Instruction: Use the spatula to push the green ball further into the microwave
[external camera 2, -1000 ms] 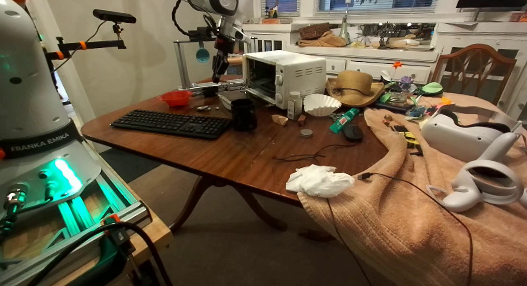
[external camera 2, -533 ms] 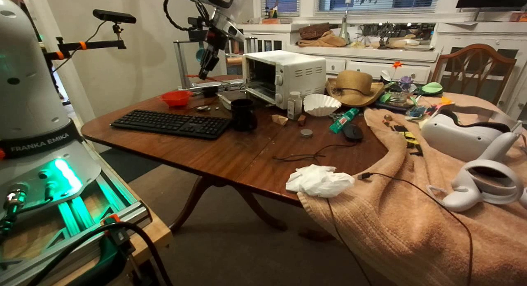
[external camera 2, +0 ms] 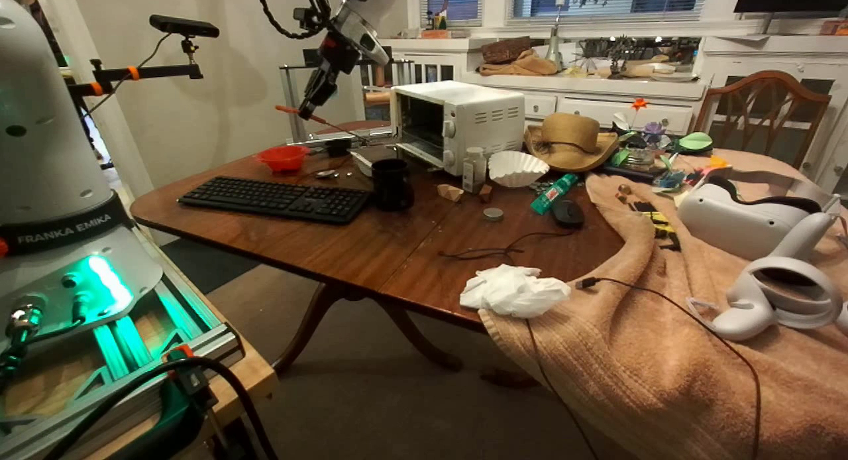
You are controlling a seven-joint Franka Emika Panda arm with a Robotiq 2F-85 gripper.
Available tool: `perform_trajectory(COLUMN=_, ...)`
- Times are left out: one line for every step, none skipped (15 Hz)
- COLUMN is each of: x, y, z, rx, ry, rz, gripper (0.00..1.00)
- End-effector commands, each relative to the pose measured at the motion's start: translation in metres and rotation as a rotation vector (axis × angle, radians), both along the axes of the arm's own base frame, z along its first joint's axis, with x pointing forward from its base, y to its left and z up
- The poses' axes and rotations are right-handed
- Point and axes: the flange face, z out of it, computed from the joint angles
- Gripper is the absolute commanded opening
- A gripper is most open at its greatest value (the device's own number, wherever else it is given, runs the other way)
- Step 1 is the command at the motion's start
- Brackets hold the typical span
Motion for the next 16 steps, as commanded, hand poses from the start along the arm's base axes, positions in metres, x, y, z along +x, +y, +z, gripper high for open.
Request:
perform_trajectory(x=-0.021, y=-0.033, z=0.009, rx=0.082, ry=0.021, rz=-0.088, gripper=0.05)
perform_trajectory(x=-0.022, y=-0.045, z=0.011, rx=0.089, ry=0.005, rz=-0.129, gripper=0.05)
perform_trajectory(x=-0.021, y=-0.056, z=0.011, rx=0.096, ry=-0.012, rz=-0.173, gripper=0.05)
perform_trajectory(x=-0.020, y=-0.069, z=0.011, rx=0.087, ry=-0.044, rz=-0.220, gripper=0.05)
perform_trajectory(x=-0.019, y=-0.079, z=0.012, rx=0.081, ry=-0.066, rz=-0.259, gripper=0.05)
perform_trajectory(x=-0.017, y=-0.091, z=0.011, rx=0.076, ry=-0.106, rz=-0.293, gripper=0.05)
perform_trajectory(x=-0.014, y=-0.102, z=0.010, rx=0.062, ry=-0.145, rz=-0.331, gripper=0.05)
perform_trajectory(x=-0.010, y=-0.115, z=0.007, rx=0.041, ry=-0.180, rz=-0.378, gripper=0.05)
perform_trajectory(x=-0.008, y=-0.127, z=0.004, rx=0.021, ry=-0.212, rz=-0.420, gripper=0.05)
perform_trajectory(x=-0.005, y=-0.138, z=0.000, rx=-0.008, ry=-0.247, rz=-0.458, gripper=0.05)
perform_trajectory(x=-0.004, y=-0.150, z=-0.003, rx=-0.033, ry=-0.270, rz=-0.497, gripper=0.05)
perform_trajectory(x=-0.003, y=-0.161, z=-0.008, rx=-0.055, ry=-0.294, rz=-0.530, gripper=0.05)
perform_trajectory(x=-0.003, y=-0.174, z=-0.014, rx=-0.089, ry=-0.303, rz=-0.581, gripper=0.05)
perform_trajectory(x=-0.003, y=-0.184, z=-0.018, rx=-0.123, ry=-0.316, rz=-0.625, gripper=0.05)
perform_trajectory(x=-0.003, y=-0.194, z=-0.025, rx=-0.143, ry=-0.318, rz=-0.666, gripper=0.05)
perform_trajectory(x=-0.003, y=-0.203, z=-0.031, rx=-0.175, ry=-0.330, rz=-0.701, gripper=0.05)
